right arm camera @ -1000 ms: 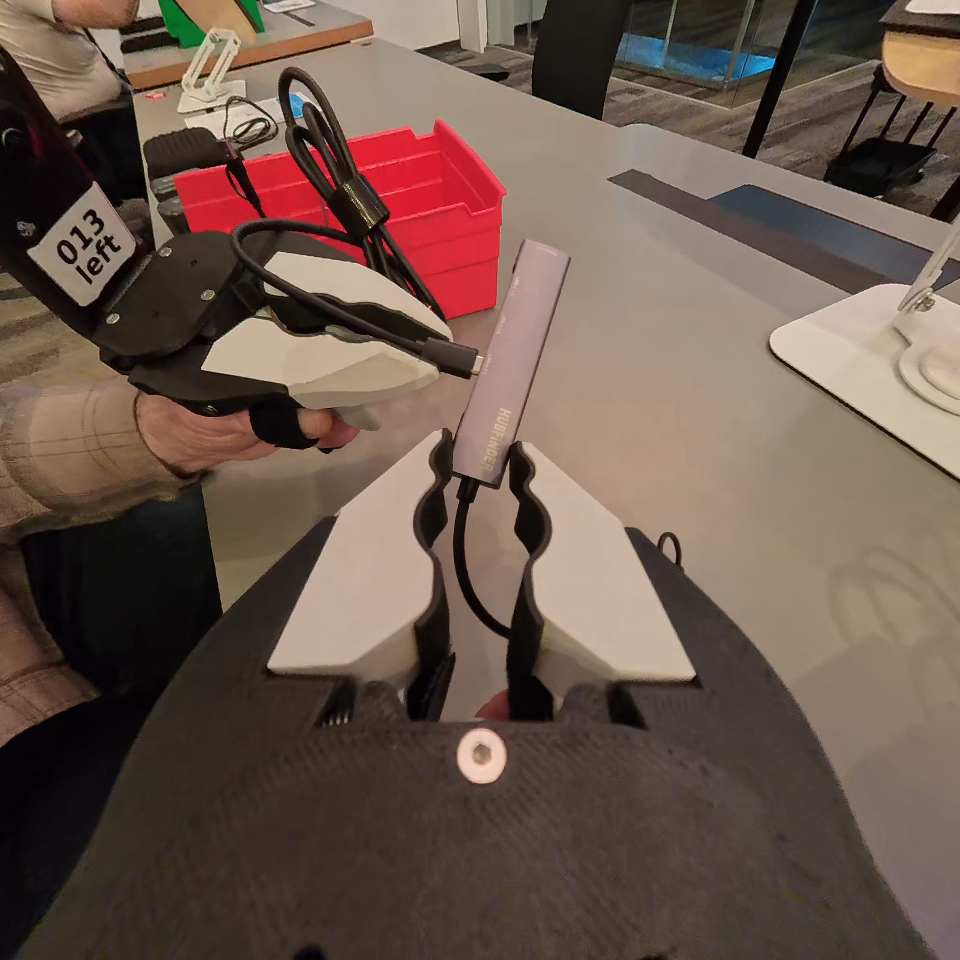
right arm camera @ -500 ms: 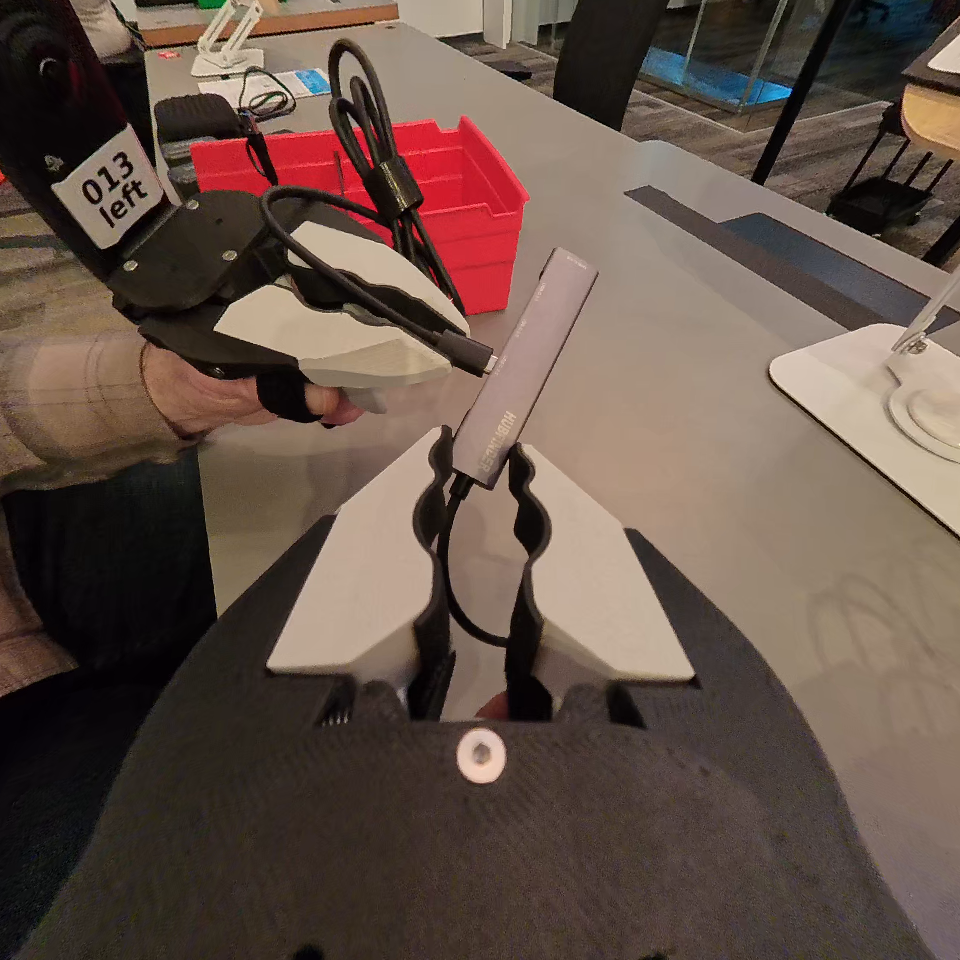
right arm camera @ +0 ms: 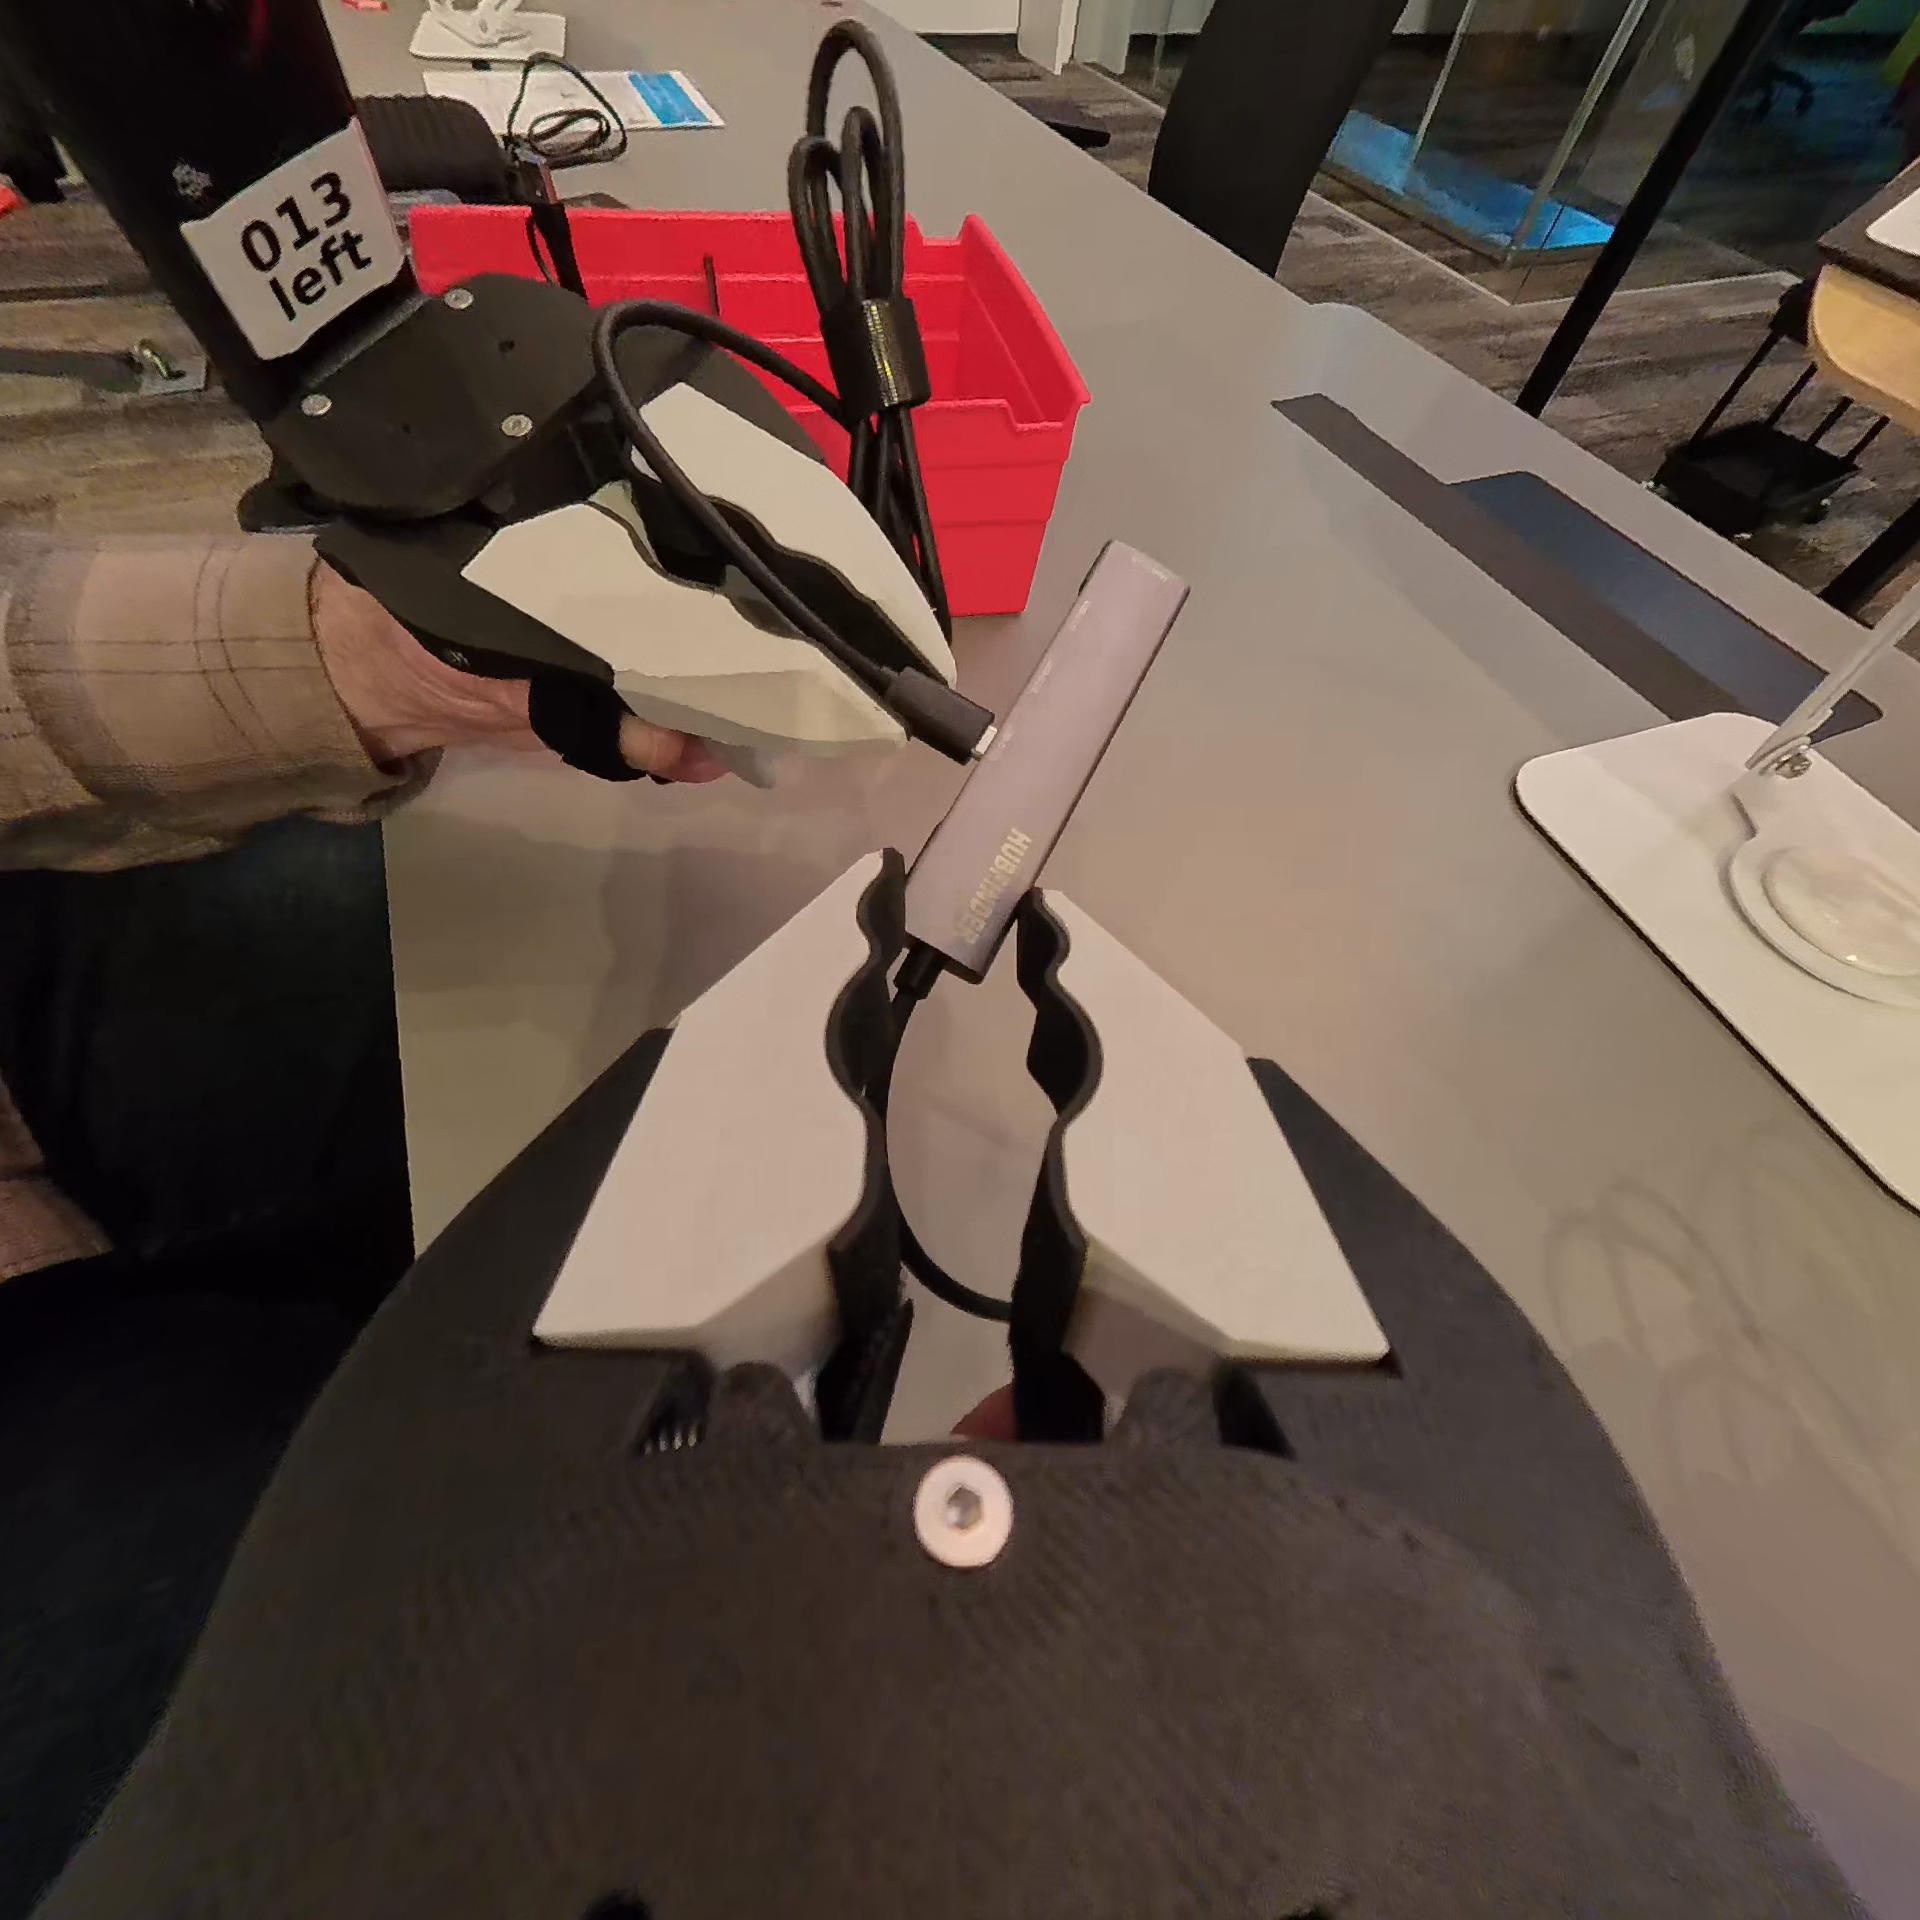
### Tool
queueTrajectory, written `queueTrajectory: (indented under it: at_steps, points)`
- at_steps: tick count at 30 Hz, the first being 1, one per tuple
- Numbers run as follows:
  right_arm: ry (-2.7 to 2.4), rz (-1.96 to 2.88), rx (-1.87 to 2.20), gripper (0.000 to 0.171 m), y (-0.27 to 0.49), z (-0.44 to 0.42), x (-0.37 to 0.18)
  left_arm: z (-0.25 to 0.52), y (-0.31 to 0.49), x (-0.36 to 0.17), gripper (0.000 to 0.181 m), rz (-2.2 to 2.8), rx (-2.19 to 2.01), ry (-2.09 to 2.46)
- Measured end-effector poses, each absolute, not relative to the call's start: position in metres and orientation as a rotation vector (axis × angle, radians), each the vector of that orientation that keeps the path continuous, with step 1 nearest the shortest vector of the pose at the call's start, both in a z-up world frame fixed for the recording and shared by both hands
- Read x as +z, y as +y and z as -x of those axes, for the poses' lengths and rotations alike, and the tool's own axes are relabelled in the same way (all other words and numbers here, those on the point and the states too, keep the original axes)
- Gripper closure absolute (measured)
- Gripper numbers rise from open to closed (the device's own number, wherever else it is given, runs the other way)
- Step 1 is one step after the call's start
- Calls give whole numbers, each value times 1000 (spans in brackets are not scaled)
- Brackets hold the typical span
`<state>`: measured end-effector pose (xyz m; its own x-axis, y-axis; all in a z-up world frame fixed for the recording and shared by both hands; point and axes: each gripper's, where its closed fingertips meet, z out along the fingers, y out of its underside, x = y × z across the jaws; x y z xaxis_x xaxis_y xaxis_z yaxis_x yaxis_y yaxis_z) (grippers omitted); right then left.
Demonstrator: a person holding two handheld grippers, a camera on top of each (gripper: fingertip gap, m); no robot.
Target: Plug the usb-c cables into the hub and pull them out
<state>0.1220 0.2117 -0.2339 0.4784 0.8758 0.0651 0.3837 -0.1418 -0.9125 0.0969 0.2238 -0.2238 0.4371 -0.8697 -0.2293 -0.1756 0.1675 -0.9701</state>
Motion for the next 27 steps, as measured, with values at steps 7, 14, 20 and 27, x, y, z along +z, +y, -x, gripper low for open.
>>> queueTrajectory:
  at_steps: [7, 14, 20, 27]
  points:
    - [-1079, 1711, 645, 153, 211, -123, -232, -97, 222, -225, 169, 1337, -686, 1055]
    - [-1061, 1726, 604, 153, 213, -124, -230, -100, 226, -225, 169, 1342, -648, 1014]
    - [-1224, 1627, 549, 171, 197, -79, -222, -149, 196, -259, 170, 1345, -651, 1216]
    - [-915, 1697, 445, 171, 215, -164, -186, -111, 233, -249, 169, 1423, -634, 1033]
